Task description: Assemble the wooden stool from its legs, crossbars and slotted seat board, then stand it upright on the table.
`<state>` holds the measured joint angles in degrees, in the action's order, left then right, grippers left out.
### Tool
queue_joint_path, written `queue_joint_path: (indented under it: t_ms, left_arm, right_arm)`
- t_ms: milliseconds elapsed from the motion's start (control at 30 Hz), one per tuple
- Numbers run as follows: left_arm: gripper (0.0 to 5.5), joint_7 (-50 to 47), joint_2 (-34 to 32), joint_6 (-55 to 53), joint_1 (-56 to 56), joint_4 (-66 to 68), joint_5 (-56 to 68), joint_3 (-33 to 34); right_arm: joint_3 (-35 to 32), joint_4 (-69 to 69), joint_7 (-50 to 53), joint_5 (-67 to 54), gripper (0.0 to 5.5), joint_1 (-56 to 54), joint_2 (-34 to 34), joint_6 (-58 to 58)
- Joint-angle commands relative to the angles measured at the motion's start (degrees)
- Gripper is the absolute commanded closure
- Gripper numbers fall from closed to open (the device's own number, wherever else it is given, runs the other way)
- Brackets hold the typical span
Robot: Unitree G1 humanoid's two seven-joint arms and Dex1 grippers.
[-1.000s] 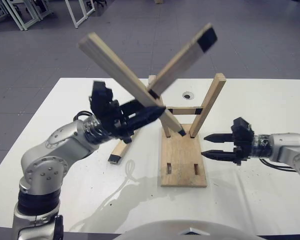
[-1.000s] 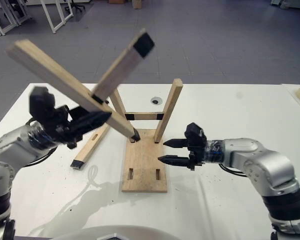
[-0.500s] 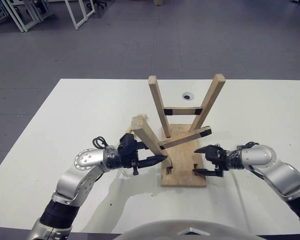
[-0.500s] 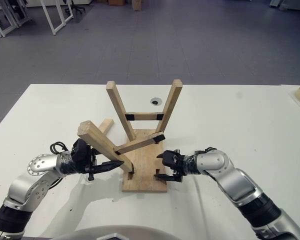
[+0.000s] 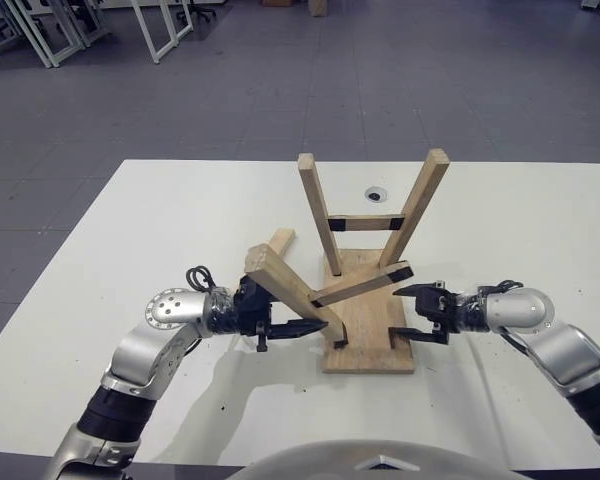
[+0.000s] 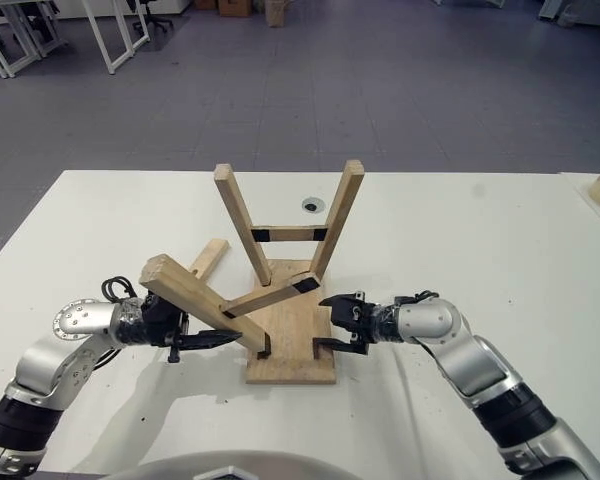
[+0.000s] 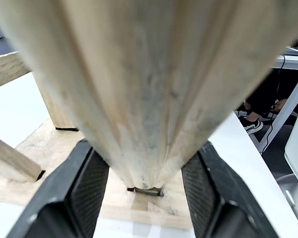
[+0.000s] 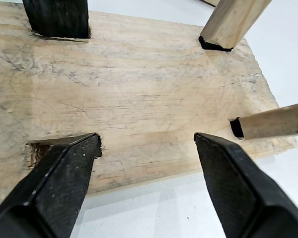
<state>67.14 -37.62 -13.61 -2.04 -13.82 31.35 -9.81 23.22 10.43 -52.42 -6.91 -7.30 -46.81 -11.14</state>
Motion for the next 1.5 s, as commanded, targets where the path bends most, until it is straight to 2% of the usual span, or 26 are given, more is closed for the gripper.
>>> queue_joint_path:
  t_ms: [33,200,300,500,867,1033,1200,1267,1500]
  left_arm:
    - [3.45,0.8,-1.3,-3.3,-0.5,-1.3,0.9,0.7]
    - [3.45,-2.9,0.7,-7.4,-3.2,-6.3,7.7,5.9]
    - [3.45,-3.8,-0.3,-8.3,-3.6,-9.2,7.6,6.7]
    - [3.45,-1.6,-3.1,-7.3,-3.4,-8.5,1.8,3.8]
    - [3.45,0.0,-2.7,-5.7,-0.5,-5.5,-3.9,-1.4]
    - [3.45,-0.1,-3.2,-3.8,-3.5,-0.5,-8.1,-3.8]
    - [3.45,2.6,-7.7,-7.2,-5.9,-0.6,-10.6,-7.7]
    - [3.45,0.1,-8.9,-9.0,-5.3,-3.4,-12.9,-9.5]
    - [3.45,-17.9,-6.9,-15.6,2.6,-8.6,-22.9,-13.1]
  right_arm:
    - [2.9,-3.7,-0.3,5.4,1.96,5.0,-1.3,-2.1]
    - [3.1,-3.6,0.1,5.7,1.96,6.3,-1.9,-1.9]
    - [3.2,-3.5,0.0,5.5,1.96,6.6,-2.0,-1.9]
    - [3.2,-3.0,0.2,5.6,1.96,6.9,-2.2,-1.9]
    - [3.3,-2.9,0.5,5.4,1.96,6.9,-1.9,-2.4]
    - [3.3,-2.7,0.7,5.3,1.96,7.0,-1.8,-2.5]
    - [3.1,-2.3,1.1,4.9,1.96,7.2,-1.7,-2.9]
    - [2.8,-1.9,1.4,4.6,1.96,7.4,-1.7,-3.2]
    - [1.0,-0.2,3.1,2.9,1.96,9.6,-1.1,-4.9]
